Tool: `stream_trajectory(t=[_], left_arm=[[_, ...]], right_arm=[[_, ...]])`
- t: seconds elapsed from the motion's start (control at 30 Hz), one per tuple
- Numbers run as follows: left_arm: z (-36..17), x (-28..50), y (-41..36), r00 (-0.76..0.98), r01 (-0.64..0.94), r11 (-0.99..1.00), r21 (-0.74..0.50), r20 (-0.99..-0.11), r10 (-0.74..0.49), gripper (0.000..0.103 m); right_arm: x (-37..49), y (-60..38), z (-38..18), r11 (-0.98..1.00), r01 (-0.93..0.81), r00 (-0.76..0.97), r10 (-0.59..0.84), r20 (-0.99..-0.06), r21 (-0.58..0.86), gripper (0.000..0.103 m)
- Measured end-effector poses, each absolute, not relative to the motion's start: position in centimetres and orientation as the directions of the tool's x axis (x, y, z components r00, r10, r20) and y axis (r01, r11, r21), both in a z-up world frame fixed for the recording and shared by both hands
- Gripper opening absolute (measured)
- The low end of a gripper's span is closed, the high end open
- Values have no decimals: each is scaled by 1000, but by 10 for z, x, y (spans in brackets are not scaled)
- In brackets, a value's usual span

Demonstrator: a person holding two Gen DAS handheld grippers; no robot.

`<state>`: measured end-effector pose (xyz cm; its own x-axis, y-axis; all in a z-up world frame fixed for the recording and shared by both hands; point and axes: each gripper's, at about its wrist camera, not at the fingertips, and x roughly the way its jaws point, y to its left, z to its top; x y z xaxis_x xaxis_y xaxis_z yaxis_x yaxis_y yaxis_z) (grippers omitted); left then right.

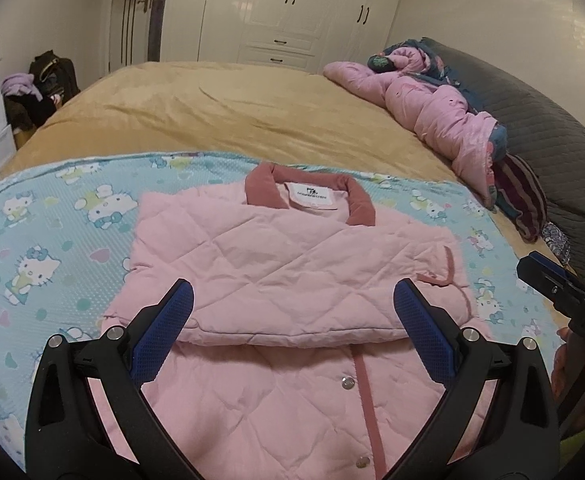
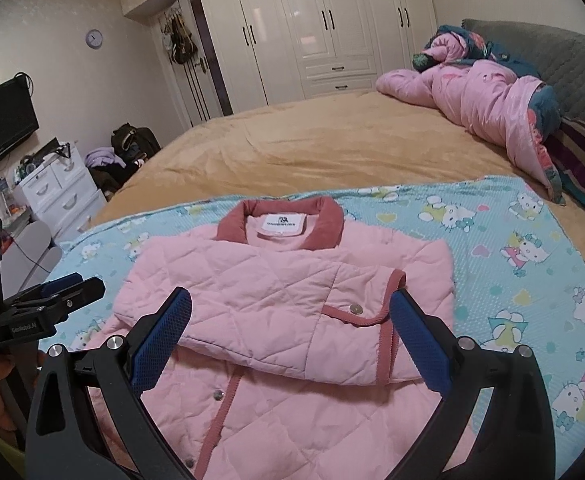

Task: Fold large clothes

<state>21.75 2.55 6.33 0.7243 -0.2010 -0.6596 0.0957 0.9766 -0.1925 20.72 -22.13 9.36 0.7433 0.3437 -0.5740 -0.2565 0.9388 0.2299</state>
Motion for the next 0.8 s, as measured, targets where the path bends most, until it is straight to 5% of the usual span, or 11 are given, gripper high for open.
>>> stream_trajectory(t=[0.8], left_arm=[[88,148,20,772,128,977,-171,-601,-206,94]], right_arm=[[131,-234,120,930,-290,781,367,-505,227,99]])
